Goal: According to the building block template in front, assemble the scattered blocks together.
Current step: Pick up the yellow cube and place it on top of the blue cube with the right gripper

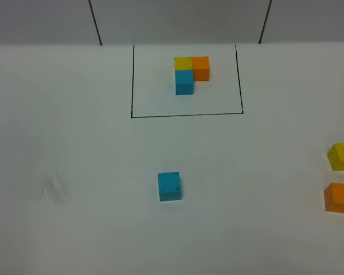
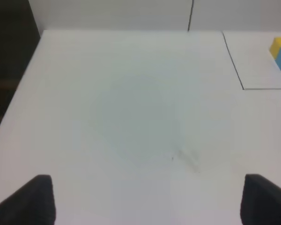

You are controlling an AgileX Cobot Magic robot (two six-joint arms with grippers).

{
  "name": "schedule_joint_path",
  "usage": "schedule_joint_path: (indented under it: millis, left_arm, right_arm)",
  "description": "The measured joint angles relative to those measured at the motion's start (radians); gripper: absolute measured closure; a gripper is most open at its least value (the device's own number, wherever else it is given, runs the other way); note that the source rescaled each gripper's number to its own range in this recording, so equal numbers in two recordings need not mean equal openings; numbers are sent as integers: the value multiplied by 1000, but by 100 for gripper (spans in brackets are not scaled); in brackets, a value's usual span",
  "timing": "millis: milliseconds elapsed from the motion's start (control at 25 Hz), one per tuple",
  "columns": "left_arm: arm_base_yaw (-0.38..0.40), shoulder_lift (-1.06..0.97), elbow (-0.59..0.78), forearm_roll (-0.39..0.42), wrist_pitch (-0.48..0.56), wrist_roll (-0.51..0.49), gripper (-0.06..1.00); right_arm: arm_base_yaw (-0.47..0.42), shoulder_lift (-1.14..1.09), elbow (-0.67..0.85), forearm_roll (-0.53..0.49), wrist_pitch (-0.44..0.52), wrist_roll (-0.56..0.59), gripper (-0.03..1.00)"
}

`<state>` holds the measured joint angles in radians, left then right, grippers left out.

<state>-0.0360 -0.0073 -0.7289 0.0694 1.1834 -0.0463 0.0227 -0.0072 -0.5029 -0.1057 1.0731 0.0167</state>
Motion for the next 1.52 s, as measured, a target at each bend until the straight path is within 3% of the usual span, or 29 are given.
schedule_joint_path:
  millis: [360,1520]
  left_arm:
    - [46,0,219,-2,-96,-8,26]
    - [46,0,224,0,-113,-9,26]
  right_arm:
    - [0,0,0,0,0,0,97]
    - [0,0,0,0,0,0,97]
